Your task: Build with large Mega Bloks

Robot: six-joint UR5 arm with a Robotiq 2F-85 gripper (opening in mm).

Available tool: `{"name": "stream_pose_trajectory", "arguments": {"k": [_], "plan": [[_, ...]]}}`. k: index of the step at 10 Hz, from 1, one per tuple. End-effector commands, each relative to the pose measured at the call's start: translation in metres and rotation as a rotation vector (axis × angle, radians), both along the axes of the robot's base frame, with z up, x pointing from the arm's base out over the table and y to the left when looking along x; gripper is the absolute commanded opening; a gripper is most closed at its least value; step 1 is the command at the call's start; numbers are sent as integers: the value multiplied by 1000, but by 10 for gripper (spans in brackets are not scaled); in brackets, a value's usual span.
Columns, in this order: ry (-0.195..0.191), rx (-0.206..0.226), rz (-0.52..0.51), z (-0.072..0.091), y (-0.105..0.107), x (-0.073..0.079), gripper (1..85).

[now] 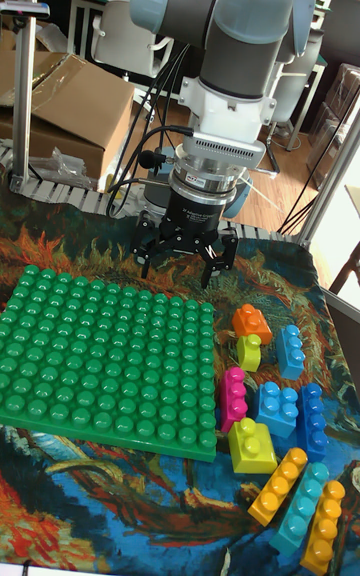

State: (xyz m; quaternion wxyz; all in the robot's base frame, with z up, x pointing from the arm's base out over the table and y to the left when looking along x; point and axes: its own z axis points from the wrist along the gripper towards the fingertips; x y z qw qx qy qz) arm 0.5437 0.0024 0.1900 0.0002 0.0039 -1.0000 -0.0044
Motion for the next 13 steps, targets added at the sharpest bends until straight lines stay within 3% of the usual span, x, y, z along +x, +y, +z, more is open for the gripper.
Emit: {"name": "stream_pose_trajectory", "arguments": {"k": [1, 7, 9, 13], "plan": [[-114, 99, -123, 3, 26, 31, 120], [-106, 51, -76, 2, 15, 28, 153], [-109, 58, -59, 2, 16, 29, 217], [-114, 49, -34, 2, 15, 30, 233]]}}
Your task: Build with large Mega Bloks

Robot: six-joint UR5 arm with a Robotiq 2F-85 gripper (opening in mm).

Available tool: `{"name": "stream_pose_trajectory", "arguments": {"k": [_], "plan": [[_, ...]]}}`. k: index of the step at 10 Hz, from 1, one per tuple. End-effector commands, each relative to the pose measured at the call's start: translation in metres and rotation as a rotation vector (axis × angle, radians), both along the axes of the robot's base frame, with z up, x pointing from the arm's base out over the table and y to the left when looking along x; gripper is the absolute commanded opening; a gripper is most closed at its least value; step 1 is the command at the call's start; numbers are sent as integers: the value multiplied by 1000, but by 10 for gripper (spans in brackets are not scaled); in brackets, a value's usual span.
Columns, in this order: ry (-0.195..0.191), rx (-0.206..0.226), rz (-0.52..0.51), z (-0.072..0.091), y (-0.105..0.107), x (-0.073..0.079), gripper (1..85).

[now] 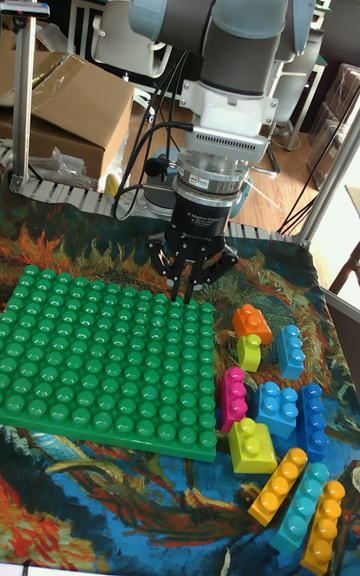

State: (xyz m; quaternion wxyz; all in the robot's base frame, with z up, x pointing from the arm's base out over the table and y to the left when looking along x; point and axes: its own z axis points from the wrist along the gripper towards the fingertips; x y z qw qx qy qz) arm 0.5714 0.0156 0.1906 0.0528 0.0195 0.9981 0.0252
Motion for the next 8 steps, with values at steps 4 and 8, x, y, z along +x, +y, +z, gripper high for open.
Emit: {"name": "stream_pose_trajectory", "arguments": {"k": [4, 8], "plan": [[-25, 37, 26, 4, 12, 4, 257], [-31, 13, 56, 2, 11, 3, 253]]}}
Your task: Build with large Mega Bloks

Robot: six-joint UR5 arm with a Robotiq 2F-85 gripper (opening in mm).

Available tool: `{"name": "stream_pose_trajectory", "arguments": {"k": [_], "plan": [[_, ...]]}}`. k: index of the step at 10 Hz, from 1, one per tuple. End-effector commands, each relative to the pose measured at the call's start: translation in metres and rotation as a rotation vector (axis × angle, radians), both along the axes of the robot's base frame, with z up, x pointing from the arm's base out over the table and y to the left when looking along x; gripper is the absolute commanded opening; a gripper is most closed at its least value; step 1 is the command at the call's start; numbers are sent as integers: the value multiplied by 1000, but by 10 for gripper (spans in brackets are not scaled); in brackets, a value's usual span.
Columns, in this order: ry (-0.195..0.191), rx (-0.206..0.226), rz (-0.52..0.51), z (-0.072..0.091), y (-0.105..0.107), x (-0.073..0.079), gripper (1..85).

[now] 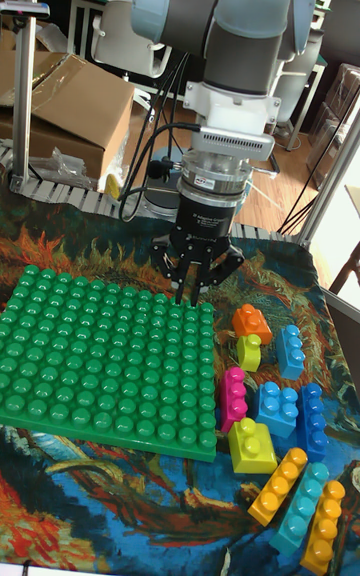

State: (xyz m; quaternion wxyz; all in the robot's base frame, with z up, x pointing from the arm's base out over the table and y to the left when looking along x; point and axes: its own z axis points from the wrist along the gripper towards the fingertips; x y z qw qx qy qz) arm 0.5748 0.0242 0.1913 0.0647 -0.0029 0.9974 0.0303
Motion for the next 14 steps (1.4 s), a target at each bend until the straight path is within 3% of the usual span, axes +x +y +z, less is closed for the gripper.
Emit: {"name": "stream_pose_trajectory", "arguments": {"k": [1, 4, 6, 9, 11, 14], "plan": [[-11, 4, 13, 1, -2, -2, 253], [-19, 34, 26, 3, -8, 9, 293], [-22, 72, -4, 4, 7, 22, 320], [3, 65, -6, 10, 22, 32, 337], [1, 60, 20, 6, 19, 36, 340], [43, 79, 10, 24, 17, 10, 340]]}}
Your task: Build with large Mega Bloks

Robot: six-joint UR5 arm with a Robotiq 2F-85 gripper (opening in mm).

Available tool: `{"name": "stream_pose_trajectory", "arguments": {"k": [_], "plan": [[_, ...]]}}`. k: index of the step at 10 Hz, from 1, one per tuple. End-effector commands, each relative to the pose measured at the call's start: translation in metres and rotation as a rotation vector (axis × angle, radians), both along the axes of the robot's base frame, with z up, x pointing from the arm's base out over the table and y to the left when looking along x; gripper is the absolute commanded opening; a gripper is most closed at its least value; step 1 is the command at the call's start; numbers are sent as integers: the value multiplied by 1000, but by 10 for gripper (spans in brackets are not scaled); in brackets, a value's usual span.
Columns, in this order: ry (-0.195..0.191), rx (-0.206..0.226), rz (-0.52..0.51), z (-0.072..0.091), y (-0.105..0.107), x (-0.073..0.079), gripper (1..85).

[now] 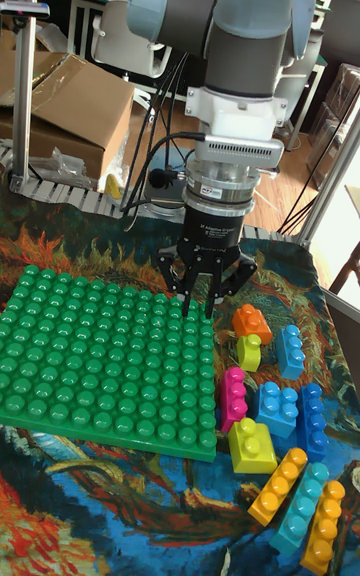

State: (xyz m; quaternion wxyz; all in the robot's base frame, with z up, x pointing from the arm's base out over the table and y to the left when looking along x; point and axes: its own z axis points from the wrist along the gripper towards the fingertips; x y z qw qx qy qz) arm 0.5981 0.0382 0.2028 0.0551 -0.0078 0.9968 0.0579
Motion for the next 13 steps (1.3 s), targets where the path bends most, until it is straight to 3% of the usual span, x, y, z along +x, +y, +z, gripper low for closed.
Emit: {"name": "stream_pose_trajectory", "arguments": {"k": [1, 3, 4, 5, 6, 7, 10, 12, 13], "plan": [[34, 27, -4, 21, 1, -27, 337], [51, 38, -2, 24, -1, -40, 337], [53, 72, -4, 25, 7, -40, 337], [21, 73, 7, 26, 8, -32, 350], [-34, 41, 26, 26, 0, -19, 367], [-53, 30, 25, 27, -3, -14, 367], [-49, 26, 16, 26, -4, -15, 367], [-48, -7, 28, 24, -10, -14, 373], [-41, -4, 32, 17, -3, -9, 380]]}}
